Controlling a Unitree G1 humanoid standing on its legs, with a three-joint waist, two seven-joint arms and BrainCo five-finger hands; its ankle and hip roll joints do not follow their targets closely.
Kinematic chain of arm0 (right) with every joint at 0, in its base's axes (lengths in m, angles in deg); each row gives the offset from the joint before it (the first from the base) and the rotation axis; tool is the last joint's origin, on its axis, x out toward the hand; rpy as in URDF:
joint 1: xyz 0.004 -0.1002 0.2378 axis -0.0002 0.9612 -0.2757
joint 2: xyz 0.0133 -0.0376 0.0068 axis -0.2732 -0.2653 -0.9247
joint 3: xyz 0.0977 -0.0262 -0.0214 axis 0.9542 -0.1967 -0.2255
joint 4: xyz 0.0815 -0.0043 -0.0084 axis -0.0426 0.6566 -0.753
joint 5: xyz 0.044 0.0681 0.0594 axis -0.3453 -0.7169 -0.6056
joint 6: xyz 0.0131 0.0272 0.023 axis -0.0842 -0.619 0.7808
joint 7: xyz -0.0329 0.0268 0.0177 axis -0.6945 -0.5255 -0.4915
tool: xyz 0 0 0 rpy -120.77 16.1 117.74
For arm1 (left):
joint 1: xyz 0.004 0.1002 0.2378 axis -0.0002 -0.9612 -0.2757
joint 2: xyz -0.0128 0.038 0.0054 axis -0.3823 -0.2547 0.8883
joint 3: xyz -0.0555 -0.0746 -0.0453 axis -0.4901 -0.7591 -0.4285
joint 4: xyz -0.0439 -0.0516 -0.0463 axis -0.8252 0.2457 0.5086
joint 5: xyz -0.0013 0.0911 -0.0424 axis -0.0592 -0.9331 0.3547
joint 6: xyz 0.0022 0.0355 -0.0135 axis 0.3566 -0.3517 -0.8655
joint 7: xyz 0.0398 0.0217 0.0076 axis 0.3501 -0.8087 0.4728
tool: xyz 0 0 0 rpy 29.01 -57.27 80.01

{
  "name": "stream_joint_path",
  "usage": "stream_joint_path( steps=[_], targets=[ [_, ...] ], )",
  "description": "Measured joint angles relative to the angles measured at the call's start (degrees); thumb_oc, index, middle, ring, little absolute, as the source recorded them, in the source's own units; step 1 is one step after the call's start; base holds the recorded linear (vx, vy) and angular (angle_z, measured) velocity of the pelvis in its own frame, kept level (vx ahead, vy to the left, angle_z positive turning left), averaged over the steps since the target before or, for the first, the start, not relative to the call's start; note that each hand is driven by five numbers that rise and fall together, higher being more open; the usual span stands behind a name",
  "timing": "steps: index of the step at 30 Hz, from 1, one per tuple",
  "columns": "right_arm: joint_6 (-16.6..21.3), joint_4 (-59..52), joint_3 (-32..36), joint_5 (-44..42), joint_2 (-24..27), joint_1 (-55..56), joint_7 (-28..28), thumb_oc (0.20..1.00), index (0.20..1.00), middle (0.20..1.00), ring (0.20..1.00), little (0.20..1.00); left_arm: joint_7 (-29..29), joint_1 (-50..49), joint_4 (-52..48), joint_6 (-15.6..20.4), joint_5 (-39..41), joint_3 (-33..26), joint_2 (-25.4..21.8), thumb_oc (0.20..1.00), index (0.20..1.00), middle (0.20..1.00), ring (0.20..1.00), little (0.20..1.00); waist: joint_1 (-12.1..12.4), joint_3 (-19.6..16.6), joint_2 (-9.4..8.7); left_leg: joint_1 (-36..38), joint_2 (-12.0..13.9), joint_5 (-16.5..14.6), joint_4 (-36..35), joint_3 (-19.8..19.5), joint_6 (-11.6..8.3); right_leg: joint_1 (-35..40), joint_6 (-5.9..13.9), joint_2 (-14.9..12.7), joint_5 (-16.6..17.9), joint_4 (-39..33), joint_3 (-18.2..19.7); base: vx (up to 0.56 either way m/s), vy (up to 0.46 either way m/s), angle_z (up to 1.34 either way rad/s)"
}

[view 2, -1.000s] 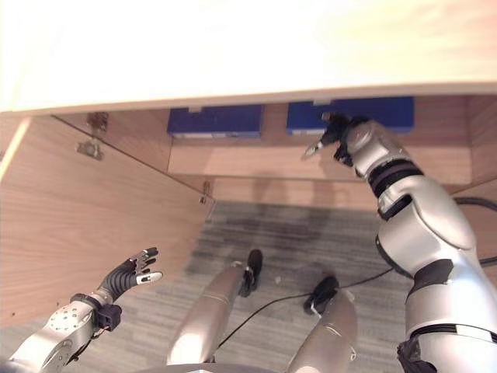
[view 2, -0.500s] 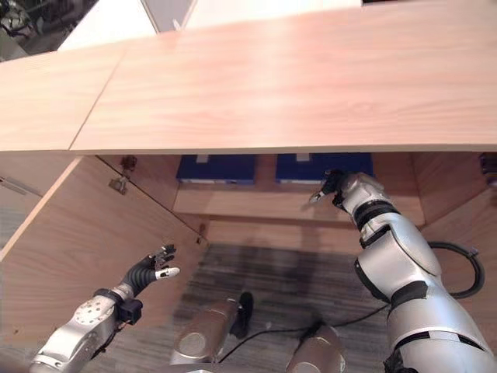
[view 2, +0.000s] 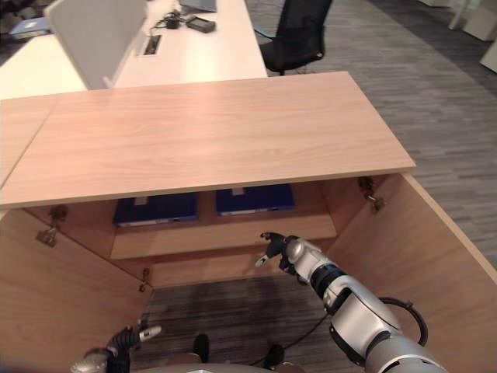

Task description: Put the empty folder in the office cabinet

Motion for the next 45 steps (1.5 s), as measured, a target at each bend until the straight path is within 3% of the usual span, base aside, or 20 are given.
stream_joint_path(
  steps=[2,3,5,8,9,11,14,19,22,25,26,27,28,29,32,34,35,37,40,45],
  targets=[
    [0.02,0.12,-0.95,0.03,-0.46,0.50,0.62,1.000,1.000,1.000,1.000,1.000,0.37,0.02,3.87,0.30,-0.36,-0.18,2.11,1.000,1.000,1.000,1.000,1.000,0.13,0.34,-0.67,-0.93,-1.27,-0.16,2.46,-4.20,0.12,0.86,-0.85,0.17,2.01,-2.28,2.12,-0.07,0.076,-0.83],
    [0.04,0.15,-0.92,0.01,-0.70,1.14,1.22,1.000,1.000,1.000,1.000,1.000,1.06,1.58,9.24,0.76,-0.72,-1.12,4.94,1.000,1.000,1.000,1.000,1.000,1.14,1.00,-1.45,-1.27,-3.57,-1.93,3.12,-9.96,-0.14,1.33,-1.30,-0.87,4.36,-4.34,5.54,-0.06,0.162,-0.90],
    [0.28,0.00,0.90,-0.10,-0.47,3.11,1.03,1.000,1.000,1.000,1.000,1.000,0.88,3.59,16.98,1.42,-1.33,-1.41,6.94,1.000,1.000,1.000,1.000,1.000,-0.09,0.90,-0.85,-0.64,-4.71,-2.38,2.29,-11.25,0.42,1.96,-0.59,-0.82,5.56,-5.68,6.36,-0.06,0.188,-0.52],
    [1.39,0.95,5.66,-0.25,-0.02,8.55,0.30,1.000,1.000,1.000,1.000,1.000,1.04,11.12,33.27,2.30,-5.52,-4.15,8.78,1.000,1.000,1.000,1.000,1.000,-2.56,1.00,-0.52,1.51,-4.83,-3.45,-0.81,-10.23,-0.04,1.76,1.24,-1.01,6.60,-5.71,7.61,-0.07,0.241,-0.29],
    [1.49,4.09,8.48,-0.27,-0.76,13.14,-0.14,1.000,1.000,1.000,1.000,1.000,1.64,13.27,36.87,2.01,-10.64,-7.49,7.94,1.000,1.000,1.000,1.000,1.000,-3.14,0.73,-2.35,4.41,-6.34,-3.04,-3.81,-7.50,1.16,2.22,2.59,-2.19,7.61,-7.09,10.27,-0.07,0.258,-0.72],
    [1.75,11.83,13.87,-0.26,-2.99,17.11,-1.15,1.000,1.000,1.000,1.000,1.000,2.89,13.43,36.36,2.06,-15.08,-6.55,7.03,1.000,1.000,1.000,1.000,1.000,-3.68,0.09,-3.18,6.51,-7.91,-2.58,-5.44,-5.94,2.64,2.88,3.42,-3.77,7.77,-7.07,11.70,-0.11,0.245,-0.50],
    [0.68,24.39,19.87,-0.01,-4.55,21.63,-4.20,1.000,1.000,1.000,1.000,1.000,3.89,15.44,31.59,2.84,-20.76,2.70,6.23,1.000,1.000,1.000,1.000,1.000,-4.54,0.05,-3.08,6.34,-10.90,-2.17,-5.41,-5.18,5.54,1.70,5.88,-7.12,8.16,-5.10,12.85,-0.13,0.220,-0.09],
    [0.92,24.10,25.04,-0.30,-5.59,24.48,-6.61,1.000,1.000,1.000,1.000,1.000,3.72,17.11,27.77,4.38,-27.81,12.51,5.67,1.000,1.000,1.000,1.000,1.000,-6.47,0.25,-2.98,7.10,-13.58,-2.25,-5.49,-1.95,6.83,-0.66,7.63,-9.51,9.25,-2.77,14.98,-0.09,0.148,-0.28],
    [1.82,23.67,26.77,-1.30,-5.94,25.30,-7.32,1.000,1.000,1.000,1.000,1.000,3.70,17.49,28.47,4.59,-30.18,12.26,5.00,1.000,1.000,1.000,1.000,1.000,-7.71,0.76,-4.00,7.93,-14.26,-2.81,-5.48,1.02,7.33,-1.61,7.98,-9.41,10.19,-2.84,17.69,-0.08,0.081,-0.59],
    [2.69,23.86,30.15,-3.65,-5.98,25.84,-8.57,1.000,1.000,1.000,1.000,1.000,3.79,18.07,28.75,4.63,-31.69,11.29,3.85,1.000,1.000,1.000,1.000,1.000,-8.07,2.24,-5.58,8.03,-13.81,-3.99,-3.76,6.87,8.47,-3.42,8.61,-8.55,15.47,-4.06,15.06,-0.07,0.022,-0.94],
    [2.91,24.52,31.99,-4.77,-5.52,25.65,-8.98,1.000,1.000,1.000,1.000,1.000,3.82,18.41,28.75,4.64,-31.99,10.04,4.27,1.000,1.000,1.000,1.000,1.000,-8.49,3.04,-4.85,7.74,-12.99,-4.35,-3.22,8.13,8.86,-3.10,10.97,-8.24,18.25,-5.59,13.63,-0.04,0.002,-0.63],
    [2.96,24.94,33.89,-5.56,-4.90,25.87,-9.28,1.000,1.000,1.000,1.000,1.000,3.83,18.78,28.80,4.65,-32.12,9.63,4.90,1.000,1.000,1.000,1.000,1.000,-9.48,3.85,-3.32,7.78,-11.71,-4.12,-3.91,8.86,9.33,-3.01,12.12,-7.80,17.20,-5.28,11.23,-0.03,0.001,-0.54],
    [2.76,26.71,35.13,-6.88,-3.96,26.55,-9.45,1.000,1.000,1.000,1.000,1.000,3.77,19.66,28.71,4.93,-32.13,8.37,5.58,1.000,1.000,1.000,1.000,1.000,-9.44,3.93,-1.38,8.97,-9.84,-3.04,-5.36,10.02,9.44,-3.10,9.90,-7.35,13.35,-1.10,9.83,-0.03,-0.031,-0.40],
    [2.83,27.91,36.41,-6.98,-3.94,26.35,-9.64,1.000,1.000,1.000,1.000,1.000,3.84,19.87,28.73,5.23,-32.12,8.30,5.52,1.000,1.000,1.000,1.000,1.000,-9.07,4.18,-0.79,9.43,-9.17,-2.91,-5.64,10.29,9.26,-3.08,9.97,-7.55,12.05,2.00,9.69,0.02,-0.045,-0.46],
    [2.16,30.62,38.91,-6.86,-2.68,26.58,-10.33,1.000,1.000,1.000,1.000,1.000,3.62,20.52,29.50,4.92,-32.03,7.79,4.83,1.000,1.000,1.000,1.000,1.000,-9.28,3.49,-1.34,9.82,-8.22,-3.12,-5.97,10.33,8.84,1.32,10.89,-9.59,7.68,4.63,10.98,0.10,-0.100,-0.14],
    [1.40,31.07,40.68,-6.88,-1.69,28.00,-10.43,1.000,1.000,1.000,1.000,1.000,3.47,19.93,31.21,4.92,-32.01,7.70,4.22,1.000,1.000,1.000,1.000,1.000,-9.11,2.57,-2.32,10.41,-8.63,-3.26,-5.64,10.35,7.43,5.46,10.78,-9.97,6.22,0.09,11.02,0.07,-0.102,-0.03],
    [1.26,31.26,40.56,-6.88,-1.19,28.52,-10.84,1.000,1.000,1.000,1.000,1.000,3.50,19.18,31.86,4.55,-32.02,7.77,3.66,1.000,1.000,1.000,1.000,1.000,-9.13,1.61,-3.28,10.40,-9.27,-3.26,-5.87,10.39,6.80,7.20,8.47,-9.91,5.15,-2.85,11.06,0.09,-0.173,-0.04],
    [1.29,30.73,40.89,-6.93,1.14,29.72,-11.02,1.000,1.000,1.000,1.000,1.000,2.93,18.73,32.32,4.47,-31.97,5.35,4.46,1.000,1.000,1.000,1.000,1.000,-9.55,1.37,-2.25,10.95,-7.23,-3.47,-5.30,10.76,4.98,7.73,8.05,-7.96,4.99,-4.03,11.07,0.11,-0.194,-0.18],
    [1.33,30.43,41.16,-6.98,4.03,29.97,-11.34,1.000,1.000,1.000,1.000,1.000,2.64,17.01,33.73,4.36,-31.59,3.17,4.02,1.000,1.000,1.000,1.000,1.000,-9.61,-1.06,-2.47,12.15,-5.17,-3.84,-5.49,12.77,3.30,8.92,7.14,-5.16,5.64,-7.11,13.29,0.09,-0.164,-0.43],
    [1.80,24.85,43.17,-8.17,10.32,29.93,-12.47,1.000,1.000,1.000,1.000,1.000,2.60,17.27,34.87,4.51,-31.55,2.73,3.35,1.000,1.000,1.000,1.000,1.000,-10.87,-2.43,-3.73,12.28,-3.76,-3.84,-5.40,13.16,3.07,8.79,6.09,-3.46,5.68,-7.33,14.28,0.06,-0.174,-0.13]
  ],
)
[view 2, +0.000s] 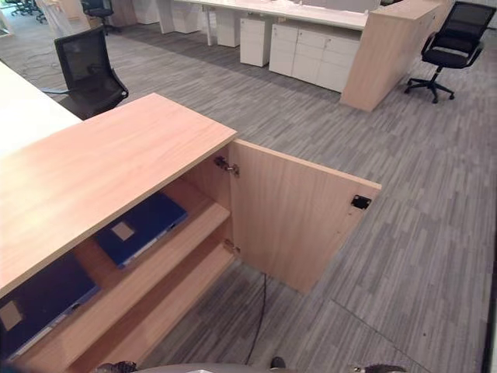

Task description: Put the empty folder in the office cabinet

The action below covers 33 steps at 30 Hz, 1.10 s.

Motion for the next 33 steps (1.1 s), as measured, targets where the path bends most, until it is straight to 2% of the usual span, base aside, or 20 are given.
stream_joint_path(
  steps=[2,4,8,10,11,15,17,21,25,27,29,33],
  targets=[
    [-0.54,-5.83,2.73,-1.02,2.36,-0.11,-0.93,1.000,1.000,1.000,1.000,1.000,0.04,-0.13,-0.54,0.00,0.08,-1.09,-0.59,1.000,1.000,1.000,1.000,1.000,-0.31,-0.26,-0.75,-0.04,0.52,-0.02,0.13,0.57,-0.20,-0.38,0.04,0.37,-0.03,-0.09,0.55,0.03,-0.122,-0.15],
    [0.59,-11.04,5.52,-0.96,5.76,-0.93,-3.32,1.000,1.000,1.000,1.000,1.000,0.16,-0.16,-0.56,-0.11,0.56,-1.59,-0.63,1.000,1.000,1.000,1.000,1.000,-0.62,-0.49,-0.68,0.01,0.54,0.00,-0.01,0.99,-0.22,-0.80,-0.11,0.38,0.12,-0.10,1.15,0.04,-0.116,-0.13],
    [0.85,-11.89,6.61,-1.04,12.99,-4.38,-6.77,1.000,1.000,1.000,1.000,1.000,0.47,-0.73,-1.44,0.00,0.75,-1.10,-0.50,1.000,1.000,1.000,1.000,1.000,-0.97,-1.08,0.79,-0.10,0.57,0.04,-0.06,1.00,-0.27,-0.91,-0.12,0.58,0.12,-0.13,1.22,0.04,-0.145,-0.01],
    [1.37,-15.40,6.28,-3.54,13.30,-6.11,-7.83,1.000,1.000,1.000,1.000,1.000,1.05,-1.32,-1.39,-0.06,2.10,-1.14,-0.24,1.000,1.000,1.000,1.000,1.000,-1.60,-1.00,1.45,-0.29,0.69,0.02,0.01,1.33,-0.25,-1.03,-0.17,0.76,0.16,-0.15,1.55,0.02,-0.104,-0.08],
    [2.49,-16.45,6.17,-4.16,13.30,-6.33,-8.04,1.000,1.000,1.000,1.000,1.000,1.19,-1.25,-1.45,-0.01,2.48,-1.15,0.01,1.000,1.000,1.000,1.000,1.000,-1.52,-1.06,1.88,-0.26,0.78,0.14,0.02,1.43,-0.36,-1.06,-0.35,0.94,0.29,-0.16,1.65,0.01,-0.063,-0.09],
    [2.89,-19.56,3.81,-5.50,13.26,-8.39,-8.54,1.000,1.000,1.000,1.000,1.000,1.31,-1.38,-1.47,0.12,2.79,-1.15,1.35,1.000,1.000,1.000,1.000,1.000,-1.33,-0.90,2.90,-0.35,0.97,0.05,0.21,1.44,-0.23,-1.05,-0.35,1.07,0.29,-0.16,1.65,0.01,-0.074,-0.01],
    [4.03,-27.66,0.44,-5.55,13.03,-9.11,-8.92,1.000,1.000,1.000,1.000,1.000,1.29,-2.05,-1.41,0.02,2.80,-1.18,1.97,1.000,1.000,1.000,1.000,1.000,-1.28,-0.76,3.54,-0.37,1.27,0.05,0.17,1.52,-0.25,-1.11,-0.39,1.37,0.31,-0.16,1.74,0.02,-0.072,-0.02],
    [5.91,-32.34,-3.89,-5.55,12.80,-10.94,-8.56,1.000,1.000,1.000,1.000,1.000,1.25,-2.39,-1.52,0.00,2.78,-1.16,1.94,1.000,1.000,1.000,1.000,1.000,-0.10,-0.69,3.49,-0.32,1.65,0.12,0.22,1.47,-0.33,-1.08,-0.88,1.90,0.34,-0.16,1.75,0.00,-0.028,0.00],
    [6.73,-32.51,-6.18,-7.47,11.95,-13.30,-7.12,1.000,1.000,1.000,1.000,1.000,1.22,-2.64,-1.47,-0.08,2.78,-1.14,1.87,1.000,1.000,1.000,1.000,1.000,1.07,-0.79,3.72,-0.56,1.80,0.43,0.28,0.88,-0.78,-0.93,-1.09,1.96,0.28,-0.17,1.22,0.00,-0.024,0.06],
    [7.45,-32.79,-8.11,-9.02,9.65,-14.57,-5.67,1.000,1.000,1.000,1.000,1.000,1.19,-2.74,-1.29,0.00,2.77,-1.16,1.78,1.000,1.000,1.000,1.000,1.000,1.70,-0.47,3.28,-0.64,2.00,0.66,0.21,0.58,-1.14,-0.91,-1.17,2.14,0.24,-0.18,0.95,0.01,-0.023,0.06],
    [7.28,-32.60,-7.67,-10.76,7.88,-14.92,-6.87,1.000,1.000,1.000,1.000,1.000,1.17,-2.74,-0.19,0.06,2.75,-1.16,1.76,1.000,1.000,1.000,1.000,1.000,1.67,-0.35,2.98,-0.63,2.11,0.71,0.20,0.50,-1.22,-0.84,-1.22,2.23,0.21,-0.17,0.80,0.01,-0.008,0.02],
    [7.47,-32.60,-8.32,-12.90,7.84,-15.04,-5.84,1.000,1.000,1.000,1.000,1.000,1.18,-3.15,0.72,-0.16,2.49,-1.29,1.61,1.000,1.000,1.000,1.000,1.000,1.51,-0.26,2.88,-0.54,2.27,0.75,0.22,0.36,-1.28,-0.65,-1.32,2.34,0.19,-0.17,0.56,0.00,0.000,0.00]
  ],
)
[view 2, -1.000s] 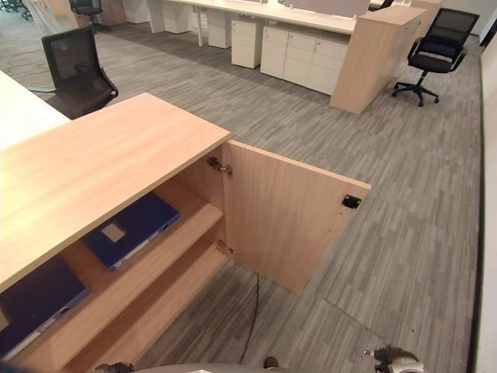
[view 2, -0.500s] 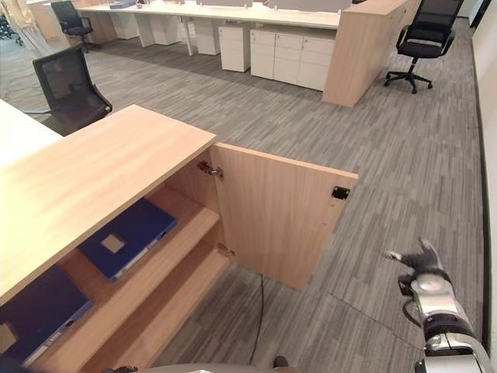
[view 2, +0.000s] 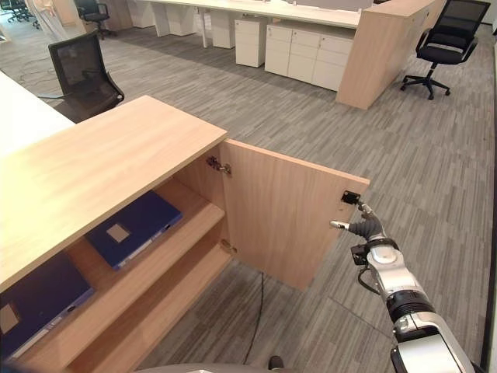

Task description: Put the empty folder in the office cabinet

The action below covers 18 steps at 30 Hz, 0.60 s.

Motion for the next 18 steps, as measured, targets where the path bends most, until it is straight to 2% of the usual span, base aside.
stream_joint_path(
  steps=[8,14,18],
  targets=[
    [-0.23,1.14,-1.86,-2.26,0.09,-1.00,-0.66,1.000,1.000,1.000,1.000,1.000,0.03,-0.90,0.02,0.16,-0.06,-0.05,0.01,1.000,1.000,1.000,1.000,1.000,-0.15,0.02,0.05,0.02,0.28,0.11,-0.06,-0.87,-0.16,0.46,-0.10,0.14,-0.03,-0.01,-0.78,0.00,0.005,0.04],
    [-0.75,10.87,-6.01,-3.83,-0.71,-8.32,-0.60,1.000,1.000,1.000,1.000,1.000,0.24,-1.41,0.13,0.28,0.19,0.17,0.05,1.000,1.000,1.000,1.000,1.000,0.21,-0.01,0.04,-0.15,0.33,0.25,0.03,-1.38,-0.37,0.44,-0.47,0.21,0.27,0.00,-0.94,0.00,0.000,0.00],
    [-0.69,11.16,-6.28,-4.43,-1.13,-8.39,-0.67,1.000,1.000,1.000,1.000,1.000,0.66,-1.46,0.16,0.27,0.30,0.16,0.09,1.000,1.000,1.000,1.000,1.000,0.16,-0.08,-0.05,-0.17,0.35,0.35,0.01,-1.45,-0.52,0.43,-0.51,0.23,0.29,0.00,-1.00,0.00,0.000,0.00]
  ],
)
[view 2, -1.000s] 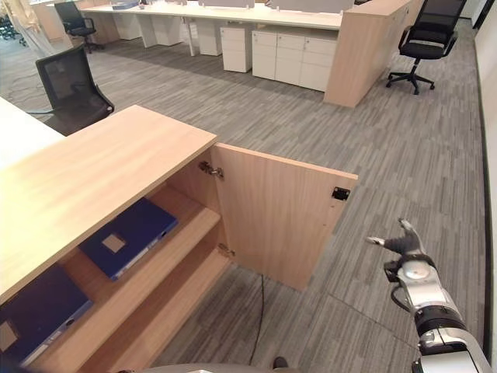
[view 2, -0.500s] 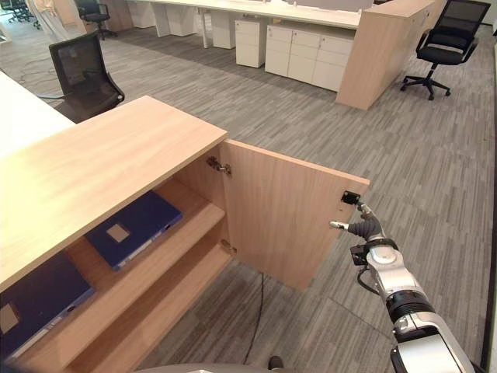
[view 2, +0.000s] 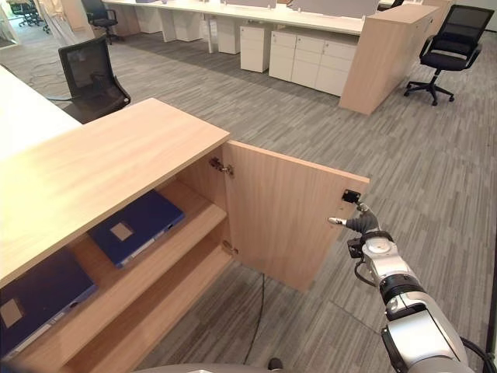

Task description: Put the empty folder in the office cabinet

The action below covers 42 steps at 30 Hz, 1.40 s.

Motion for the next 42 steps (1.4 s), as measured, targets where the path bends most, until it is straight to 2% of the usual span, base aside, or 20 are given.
stream_joint_path(
  steps=[7,10,14,15,17,19,22,24,28,32,42],
  targets=[
    [-0.64,-2.35,-1.14,-4.63,-1.79,0.30,-0.99,1.000,1.000,1.000,1.000,1.000,0.38,-0.10,-0.09,-0.01,0.07,-0.10,0.26,1.000,1.000,1.000,1.000,1.000,-0.74,-0.14,-0.20,0.00,0.00,0.19,-0.15,0.15,-0.22,-0.29,-0.29,0.11,0.24,0.00,0.22,0.00,0.010,-0.03],
    [-1.73,-10.72,-1.33,-12.77,-1.53,4.22,-1.39,1.000,1.000,1.000,1.000,1.000,0.41,-0.31,-0.23,-0.17,0.07,-0.62,0.29,1.000,1.000,1.000,1.000,1.000,-1.58,-0.14,-0.19,-0.08,0.02,0.43,-0.43,0.20,-0.41,-0.78,-0.56,0.29,0.52,-0.01,0.50,0.01,0.018,-0.11],
    [0.72,-20.94,-2.30,-23.53,-1.89,11.57,-0.91,1.000,1.000,1.000,1.000,1.000,0.41,-0.68,-0.35,-0.19,-0.06,-2.30,0.84,1.000,1.000,1.000,1.000,1.000,-1.98,-0.24,-0.09,0.23,0.60,0.43,-0.95,0.10,-0.50,-0.81,-0.84,0.97,0.82,-0.02,1.75,0.00,0.020,-0.20],
    [1.25,-23.74,-3.18,-24.92,-2.01,12.79,0.77,1.000,1.000,1.000,1.000,1.000,0.43,-0.56,-0.76,-0.17,-0.11,-2.64,0.88,1.000,1.000,1.000,1.000,1.000,-2.04,-0.29,-0.01,0.23,0.72,0.44,-0.96,0.11,-0.56,-0.86,-0.95,1.02,0.83,-0.02,1.77,0.00,0.000,0.00],
    [3.49,-35.99,-10.42,-27.07,-3.67,13.97,7.31,1.000,1.000,1.000,1.000,1.000,0.37,-0.09,0.00,-0.05,-0.64,-2.75,0.89,1.000,1.000,1.000,1.000,1.000,-1.84,-0.91,0.40,0.02,1.21,0.43,-0.96,-0.04,-0.83,-1.08,-1.24,1.23,0.82,-0.02,1.76,0.00,-0.001,0.02],
    [4.64,-44.61,-16.53,-28.85,-9.26,13.74,12.06,1.000,1.000,1.000,1.000,1.000,0.42,0.08,-0.01,-0.11,-1.17,-2.74,0.99,1.000,1.000,1.000,1.000,1.000,-0.89,-3.15,0.62,-0.54,1.69,0.62,-0.96,-0.53,-1.53,-1.80,-1.31,1.75,0.80,-0.01,1.61,0.01,-0.003,0.10],
    [5.28,-51.16,-21.99,-31.26,-16.13,13.15,17.25,1.000,1.000,1.000,1.000,1.000,0.55,0.00,-0.24,0.00,-2.90,-2.72,1.28,1.000,1.000,1.000,1.000,1.000,2.15,-4.85,0.35,-0.52,1.81,0.82,-0.95,-1.35,-1.66,-1.57,-1.34,2.00,0.81,0.01,0.94,0.00,-0.001,0.15],
    [5.27,-51.12,-22.87,-33.23,-18.58,12.22,18.67,1.000,1.000,1.000,1.000,1.000,0.83,-0.27,-0.07,-0.20,-2.91,-2.75,1.20,1.000,1.000,1.000,1.000,1.000,3.10,-5.16,-0.32,-0.65,1.67,0.86,-0.95,-1.36,-2.10,-1.60,-1.34,1.85,0.82,0.01,0.88,-0.01,0.004,0.06],
    [5.13,-51.42,-24.54,-33.29,-17.53,11.73,19.53,1.000,1.000,1.000,1.000,1.000,1.63,-0.89,-0.11,-0.58,-3.38,-2.63,-0.28,1.000,1.000,1.000,1.000,1.000,2.37,-5.90,-2.51,-1.34,1.11,0.91,-0.95,-1.20,-2.10,-2.41,-1.18,1.01,0.93,0.01,1.06,-0.01,0.004,-0.02],
    [4.63,-51.11,-26.97,-33.29,-17.21,11.77,20.19,1.000,1.000,1.000,1.000,1.000,1.74,-0.88,-0.21,-0.45,-3.38,-2.63,-0.14,1.000,1.000,1.000,1.000,1.000,1.63,-5.70,-2.36,-1.41,0.98,1.14,-0.95,-0.74,-1.75,-2.73,-1.11,1.04,0.98,0.00,1.53,-0.01,0.002,-0.06],
    [3.83,-50.51,-27.79,-33.06,-16.44,11.77,21.43,1.000,1.000,1.000,1.000,1.000,1.90,-0.43,-0.20,-0.41,-3.39,-2.67,0.17,1.000,1.000,1.000,1.000,1.000,1.52,-4.01,-1.45,-1.30,0.99,1.06,-0.93,-0.63,-1.69,-2.67,-1.02,1.29,1.03,0.00,1.61,0.00,0.000,0.00]
  ],
)
